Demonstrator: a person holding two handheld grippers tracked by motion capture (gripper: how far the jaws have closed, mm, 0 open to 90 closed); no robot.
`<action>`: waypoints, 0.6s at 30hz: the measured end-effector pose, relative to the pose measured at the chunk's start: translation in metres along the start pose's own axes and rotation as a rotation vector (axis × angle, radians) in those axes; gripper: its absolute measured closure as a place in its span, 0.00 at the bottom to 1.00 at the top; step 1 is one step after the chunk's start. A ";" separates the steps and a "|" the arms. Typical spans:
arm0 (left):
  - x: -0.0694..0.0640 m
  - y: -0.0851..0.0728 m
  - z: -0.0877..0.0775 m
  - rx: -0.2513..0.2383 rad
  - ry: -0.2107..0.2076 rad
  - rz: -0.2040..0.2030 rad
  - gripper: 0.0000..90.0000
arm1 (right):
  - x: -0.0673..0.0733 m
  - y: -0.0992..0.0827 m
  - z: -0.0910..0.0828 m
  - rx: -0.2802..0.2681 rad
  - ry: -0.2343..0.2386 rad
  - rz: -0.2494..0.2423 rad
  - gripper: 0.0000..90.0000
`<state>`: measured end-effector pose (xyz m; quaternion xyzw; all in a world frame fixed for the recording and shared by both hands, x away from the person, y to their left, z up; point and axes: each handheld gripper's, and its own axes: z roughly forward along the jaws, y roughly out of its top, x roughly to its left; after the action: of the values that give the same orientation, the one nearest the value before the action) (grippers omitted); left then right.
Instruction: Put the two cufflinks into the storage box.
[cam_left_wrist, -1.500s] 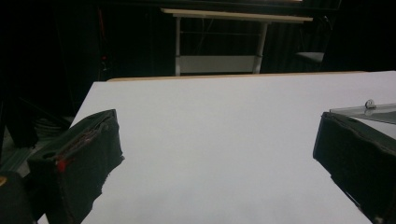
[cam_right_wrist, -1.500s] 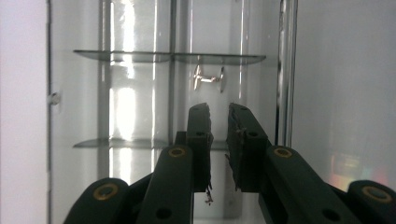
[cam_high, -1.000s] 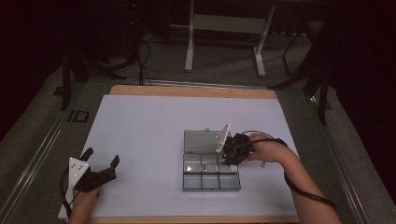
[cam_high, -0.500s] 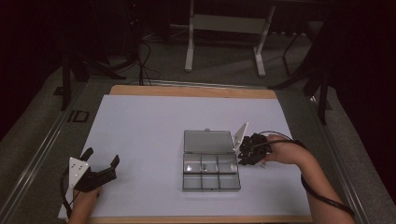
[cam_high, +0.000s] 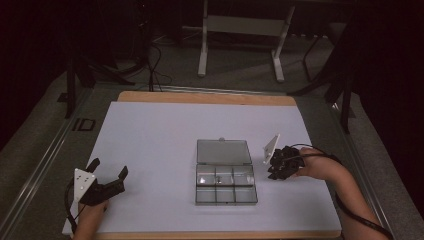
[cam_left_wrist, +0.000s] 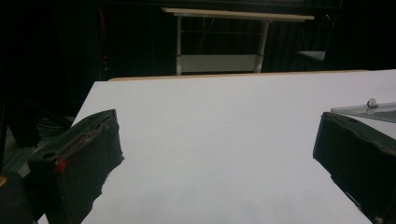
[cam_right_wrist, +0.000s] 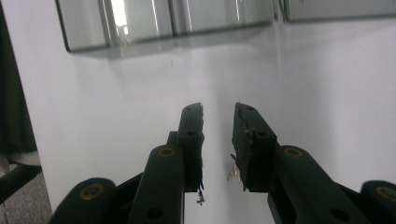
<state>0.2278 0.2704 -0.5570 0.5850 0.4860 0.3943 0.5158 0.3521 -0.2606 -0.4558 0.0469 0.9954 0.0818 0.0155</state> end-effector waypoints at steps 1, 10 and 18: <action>0.000 0.000 0.000 0.000 0.000 0.000 0.02 | -0.001 -0.003 0.000 0.003 0.000 0.001 0.81; 0.000 0.000 0.000 0.000 0.001 0.001 0.02 | -0.003 -0.025 0.005 0.034 -0.018 0.049 0.82; 0.000 0.000 0.000 0.002 0.005 0.003 0.02 | -0.009 -0.042 0.013 0.060 -0.035 0.094 0.84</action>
<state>0.2279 0.2700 -0.5569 0.5851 0.4869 0.3962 0.5134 0.3580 -0.3005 -0.4749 0.0953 0.9937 0.0516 0.0278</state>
